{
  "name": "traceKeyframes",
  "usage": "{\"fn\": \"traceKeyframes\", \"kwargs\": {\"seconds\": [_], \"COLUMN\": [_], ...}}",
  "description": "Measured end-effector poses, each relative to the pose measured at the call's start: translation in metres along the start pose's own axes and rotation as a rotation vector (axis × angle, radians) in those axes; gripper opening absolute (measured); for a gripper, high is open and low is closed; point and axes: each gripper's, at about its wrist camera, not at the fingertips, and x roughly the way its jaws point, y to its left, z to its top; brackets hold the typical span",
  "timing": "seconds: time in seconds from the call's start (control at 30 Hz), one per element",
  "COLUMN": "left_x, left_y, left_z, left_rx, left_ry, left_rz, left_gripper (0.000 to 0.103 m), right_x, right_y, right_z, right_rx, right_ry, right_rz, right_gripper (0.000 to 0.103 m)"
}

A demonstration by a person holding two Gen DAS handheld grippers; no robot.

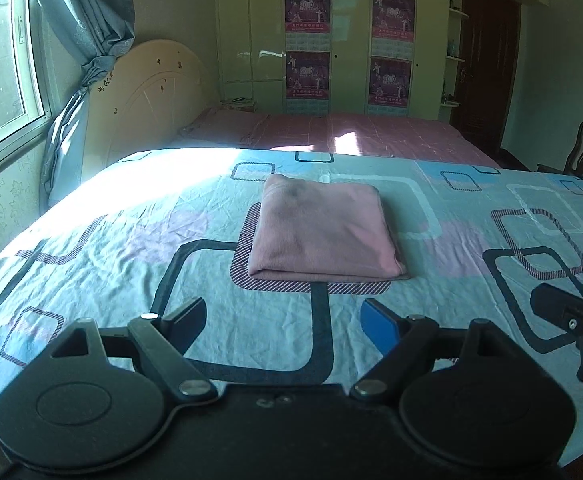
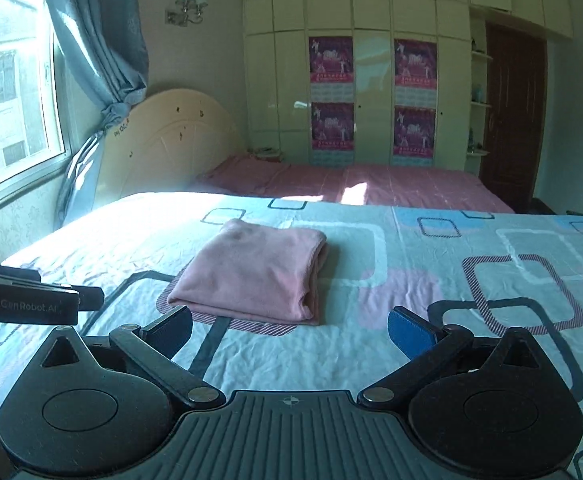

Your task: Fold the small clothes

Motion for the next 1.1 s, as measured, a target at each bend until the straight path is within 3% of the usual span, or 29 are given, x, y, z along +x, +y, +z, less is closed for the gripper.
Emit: {"fn": "traceKeyframes", "kwargs": {"seconds": [0.17,0.37,1.1], "left_x": [-0.033,-0.056,-0.066], "left_y": [-0.006,-0.008,-0.007], "left_z": [-0.010,-0.014,-0.019], "left_rx": [0.011,-0.023,-0.023], "left_ry": [-0.047,-0.079,-0.112], "left_rz": [0.010,0.001,0.007], "left_gripper": [0.084,0.084,0.084], "right_x": [-0.038,-0.050,-0.062], "right_y": [0.004,0.006,0.004], "right_z": [0.000,-0.004,-0.007], "right_rx": [-0.011,0.004,0.009], "right_ry": [-0.069,-0.089,-0.108], "right_rz": [-0.008,-0.002,-0.006], "right_gripper": [0.103,0.103,0.103]}}
